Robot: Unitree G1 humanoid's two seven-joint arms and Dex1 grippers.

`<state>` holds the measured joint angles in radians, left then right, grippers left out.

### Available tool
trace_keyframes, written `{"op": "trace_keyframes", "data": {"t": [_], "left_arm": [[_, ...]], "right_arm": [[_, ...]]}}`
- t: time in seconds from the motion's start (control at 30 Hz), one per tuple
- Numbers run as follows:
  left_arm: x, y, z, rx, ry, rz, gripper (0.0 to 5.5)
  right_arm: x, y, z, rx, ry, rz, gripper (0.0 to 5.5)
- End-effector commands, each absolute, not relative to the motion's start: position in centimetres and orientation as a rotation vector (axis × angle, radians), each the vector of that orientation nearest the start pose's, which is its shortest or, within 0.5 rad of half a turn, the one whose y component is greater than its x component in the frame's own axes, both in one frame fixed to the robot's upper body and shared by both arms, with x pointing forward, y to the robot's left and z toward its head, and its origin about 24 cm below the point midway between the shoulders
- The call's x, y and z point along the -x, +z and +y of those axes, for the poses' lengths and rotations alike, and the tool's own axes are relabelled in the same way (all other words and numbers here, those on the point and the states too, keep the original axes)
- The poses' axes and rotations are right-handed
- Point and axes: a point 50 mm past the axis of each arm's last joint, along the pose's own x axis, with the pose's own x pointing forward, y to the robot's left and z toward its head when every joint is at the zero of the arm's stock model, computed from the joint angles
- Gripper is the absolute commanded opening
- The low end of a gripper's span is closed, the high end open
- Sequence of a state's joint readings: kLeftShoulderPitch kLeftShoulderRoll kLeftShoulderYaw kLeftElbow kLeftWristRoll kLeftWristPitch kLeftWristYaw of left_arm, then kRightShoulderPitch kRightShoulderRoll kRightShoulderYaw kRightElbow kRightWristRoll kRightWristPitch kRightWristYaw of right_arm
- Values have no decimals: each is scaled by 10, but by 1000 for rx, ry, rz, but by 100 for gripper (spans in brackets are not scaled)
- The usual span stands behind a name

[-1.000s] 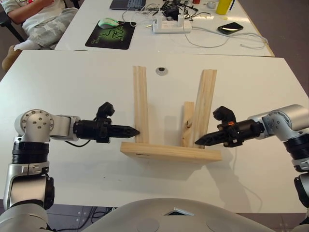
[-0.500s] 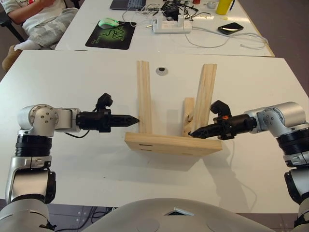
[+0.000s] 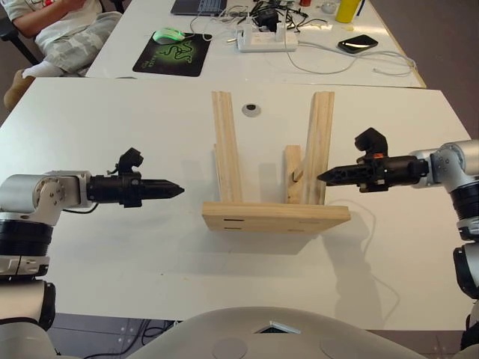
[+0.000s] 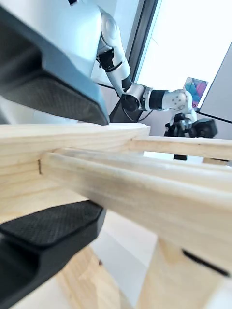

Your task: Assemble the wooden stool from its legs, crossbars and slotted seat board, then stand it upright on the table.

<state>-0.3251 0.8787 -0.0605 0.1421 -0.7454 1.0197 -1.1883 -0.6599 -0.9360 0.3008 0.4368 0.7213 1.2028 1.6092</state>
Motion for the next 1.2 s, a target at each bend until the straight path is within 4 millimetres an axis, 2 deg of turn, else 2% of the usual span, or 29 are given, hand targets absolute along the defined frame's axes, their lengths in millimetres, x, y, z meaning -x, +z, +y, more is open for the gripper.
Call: {"op": "trace_keyframes", "data": {"t": [0.03,0.13,0.23,0.4,0.5,0.6,0.77,0.93,1.2], "left_arm": [[-232,102,257,34,-1133,731,264],[-217,96,253,-191,-1222,657,264],[-208,90,241,-385,-1309,523,264],[-199,78,230,-504,-1376,393,264],[-197,64,224,-571,-1416,331,264],[-201,59,218,-564,-1398,253,264],[-201,48,213,-535,-1365,220,264],[-198,41,209,-525,-1387,218,264],[-214,35,197,-539,-1384,186,264]], "right_arm": [[-272,139,-302,-259,1165,786,277],[-273,134,-313,65,1209,678,277],[-263,118,-320,264,1262,652,277],[-231,92,-317,370,1402,607,277],[-209,79,-312,368,1472,503,277],[-197,66,-303,369,1496,384,277],[-205,46,-283,381,1390,217,277],[-205,34,-275,388,1398,242,277],[-227,31,-270,411,1397,246,277]]}}
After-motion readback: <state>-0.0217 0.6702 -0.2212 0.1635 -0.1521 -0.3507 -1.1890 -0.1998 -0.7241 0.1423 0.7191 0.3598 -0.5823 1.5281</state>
